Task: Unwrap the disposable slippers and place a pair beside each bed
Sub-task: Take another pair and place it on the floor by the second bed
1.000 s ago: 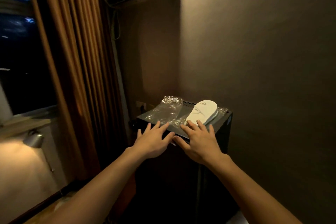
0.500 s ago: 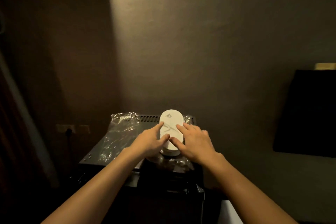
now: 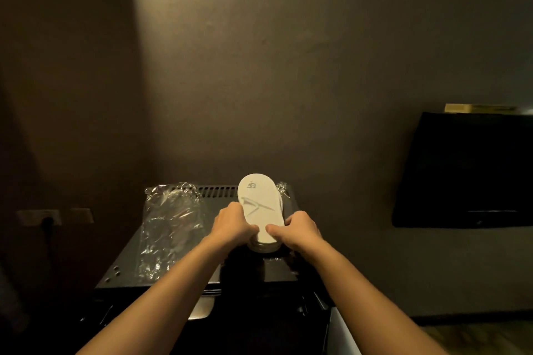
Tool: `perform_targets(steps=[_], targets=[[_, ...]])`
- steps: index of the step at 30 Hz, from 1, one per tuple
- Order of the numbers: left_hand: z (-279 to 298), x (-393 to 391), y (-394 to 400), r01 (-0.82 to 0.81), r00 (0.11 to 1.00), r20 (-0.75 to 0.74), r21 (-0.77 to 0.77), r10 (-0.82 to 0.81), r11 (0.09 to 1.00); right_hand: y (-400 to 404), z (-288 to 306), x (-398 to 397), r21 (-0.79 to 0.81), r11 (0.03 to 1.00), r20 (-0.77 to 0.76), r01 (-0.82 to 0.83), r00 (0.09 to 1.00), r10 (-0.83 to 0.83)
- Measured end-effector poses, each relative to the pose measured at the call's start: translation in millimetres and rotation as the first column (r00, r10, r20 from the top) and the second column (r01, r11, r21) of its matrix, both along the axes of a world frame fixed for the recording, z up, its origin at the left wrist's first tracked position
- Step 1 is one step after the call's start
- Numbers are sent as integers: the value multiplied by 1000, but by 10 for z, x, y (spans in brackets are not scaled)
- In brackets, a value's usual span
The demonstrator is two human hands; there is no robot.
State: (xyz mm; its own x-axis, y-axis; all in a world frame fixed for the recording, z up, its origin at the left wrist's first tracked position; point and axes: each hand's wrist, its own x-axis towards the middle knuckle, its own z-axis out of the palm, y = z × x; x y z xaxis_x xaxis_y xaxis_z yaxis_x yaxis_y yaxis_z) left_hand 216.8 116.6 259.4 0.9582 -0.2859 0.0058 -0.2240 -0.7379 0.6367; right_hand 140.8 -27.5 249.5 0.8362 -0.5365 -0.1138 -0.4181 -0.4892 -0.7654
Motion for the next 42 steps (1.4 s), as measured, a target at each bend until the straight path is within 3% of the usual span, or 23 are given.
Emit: perform_targets(steps=[3, 5, 9, 14, 16, 19, 22, 26, 35, 42], targets=[[65, 26, 34, -31, 999, -19, -147, 28, 989, -8, 13, 36, 192, 981, 79, -23, 997, 8], [105, 42, 50, -31, 999, -45, -328, 18, 944, 7, 68, 48, 256, 965, 164, -53, 986, 10], [372, -18, 135, -65, 985, -161, -684, -64, 727, 127, 326, 73, 306, 940, 368, -154, 929, 32], [620, -83, 603, -201, 973, -233, -854, -7, 479, 625, 621, 160, 243, 906, 529, -346, 830, 176], [631, -142, 921, -223, 975, -202, -851, 96, 474, 938, 655, 222, 239, 867, 555, -437, 794, 247], [588, -230, 1551, -274, 948, -126, -789, 292, 550, 1505, 625, 288, 234, 796, 570, -558, 742, 352], [523, -471, 2326, -398, 874, -117, -730, 473, 555, 2209, 504, 321, 224, 703, 554, -675, 681, 478], [398, -998, 3272, -533, 734, 28, -596, 679, 601, 3213, 330, 167, 172, 594, 547, -786, 578, 606], [12, -2279, 5446, -762, 434, 76, -499, 897, 412, 5537, 40, -699, 167, 298, 537, -940, 340, 772], [-266, -3029, 6563, -836, 336, 47, -446, 941, 321, 6848, -307, -1269, 176, 135, 501, -975, 207, 840]])
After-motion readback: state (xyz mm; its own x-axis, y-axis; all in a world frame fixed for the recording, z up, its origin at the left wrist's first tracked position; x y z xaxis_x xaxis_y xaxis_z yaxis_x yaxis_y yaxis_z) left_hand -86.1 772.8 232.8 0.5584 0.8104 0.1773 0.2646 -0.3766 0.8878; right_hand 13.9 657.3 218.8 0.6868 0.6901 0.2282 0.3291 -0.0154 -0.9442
